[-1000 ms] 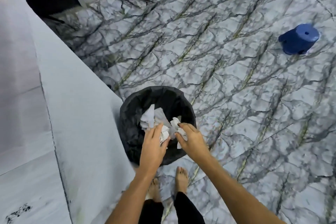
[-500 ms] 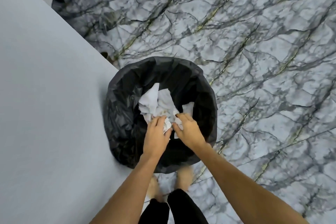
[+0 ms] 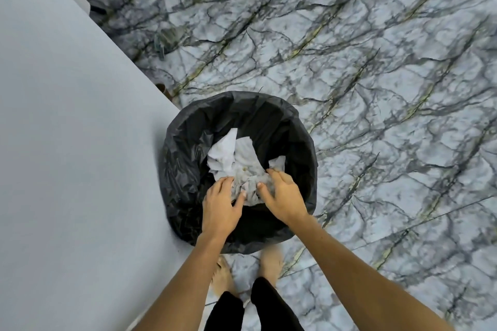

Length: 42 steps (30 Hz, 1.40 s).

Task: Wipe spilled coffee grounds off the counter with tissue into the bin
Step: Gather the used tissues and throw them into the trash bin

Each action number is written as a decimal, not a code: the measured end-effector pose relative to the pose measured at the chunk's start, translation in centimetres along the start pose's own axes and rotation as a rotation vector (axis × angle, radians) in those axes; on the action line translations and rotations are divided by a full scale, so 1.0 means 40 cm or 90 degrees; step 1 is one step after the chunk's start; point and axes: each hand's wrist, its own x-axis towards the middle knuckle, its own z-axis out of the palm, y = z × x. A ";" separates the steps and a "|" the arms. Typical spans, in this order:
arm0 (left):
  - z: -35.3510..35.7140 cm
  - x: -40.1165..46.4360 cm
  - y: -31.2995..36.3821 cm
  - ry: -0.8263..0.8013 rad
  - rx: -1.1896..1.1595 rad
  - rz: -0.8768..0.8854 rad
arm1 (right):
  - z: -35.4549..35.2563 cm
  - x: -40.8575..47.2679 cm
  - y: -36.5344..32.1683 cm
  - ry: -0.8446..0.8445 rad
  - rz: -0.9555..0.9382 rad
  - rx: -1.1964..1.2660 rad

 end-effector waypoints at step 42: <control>-0.946 -0.648 0.289 0.348 0.117 0.096 | -0.623 -0.490 -0.845 0.118 -0.325 -0.240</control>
